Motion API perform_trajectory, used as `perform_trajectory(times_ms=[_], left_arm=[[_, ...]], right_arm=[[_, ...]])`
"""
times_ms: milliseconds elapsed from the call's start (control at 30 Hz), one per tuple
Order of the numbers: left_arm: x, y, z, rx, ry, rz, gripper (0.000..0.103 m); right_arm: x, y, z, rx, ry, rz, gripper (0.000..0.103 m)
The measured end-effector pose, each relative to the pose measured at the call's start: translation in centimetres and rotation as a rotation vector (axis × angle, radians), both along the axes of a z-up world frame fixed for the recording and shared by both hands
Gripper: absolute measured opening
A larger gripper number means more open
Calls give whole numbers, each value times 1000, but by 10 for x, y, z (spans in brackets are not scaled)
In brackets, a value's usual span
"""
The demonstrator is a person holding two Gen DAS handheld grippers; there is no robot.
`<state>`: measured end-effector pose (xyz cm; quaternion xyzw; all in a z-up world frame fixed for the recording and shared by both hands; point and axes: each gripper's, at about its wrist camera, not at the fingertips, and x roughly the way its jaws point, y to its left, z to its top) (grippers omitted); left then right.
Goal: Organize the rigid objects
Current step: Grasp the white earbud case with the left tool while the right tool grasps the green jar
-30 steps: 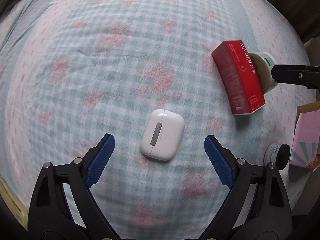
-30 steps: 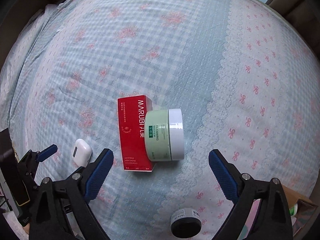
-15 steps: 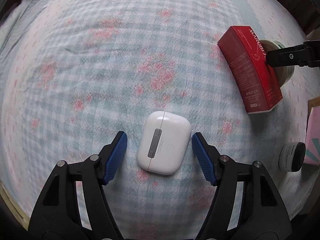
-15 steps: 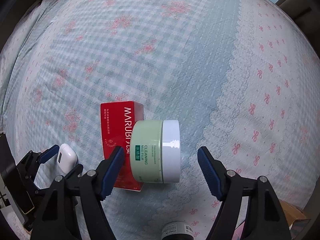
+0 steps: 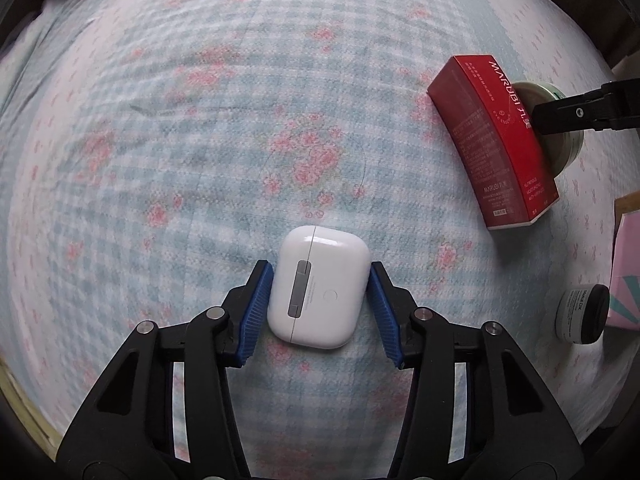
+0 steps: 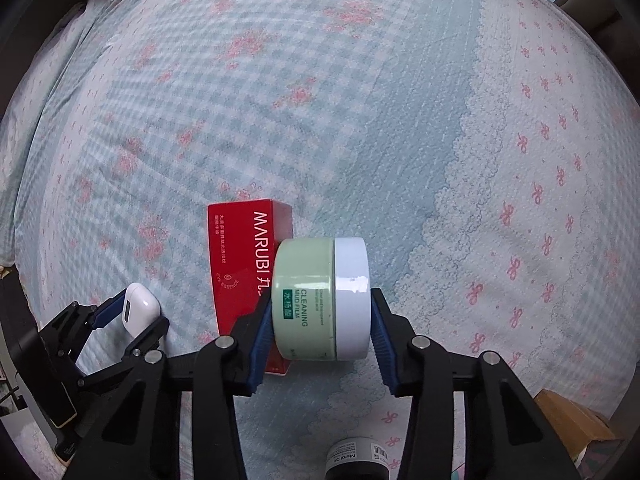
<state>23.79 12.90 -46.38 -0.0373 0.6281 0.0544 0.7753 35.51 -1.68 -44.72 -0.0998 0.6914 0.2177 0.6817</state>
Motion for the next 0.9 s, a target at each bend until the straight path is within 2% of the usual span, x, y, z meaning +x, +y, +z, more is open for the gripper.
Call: perform_trajectory(times_ms=[267,733,900], left_arm=[[4,1,4,-8,-8,0,45],[-5,11,12,-40,-29,6,45],[-8,11,18,-44,-39,8,45]], right_arm=[[-2,13,-4,-88,-8,28,41],[16,11,-9,-77,10,-7,40],[14,8,-3,-66,-16,-8,40]])
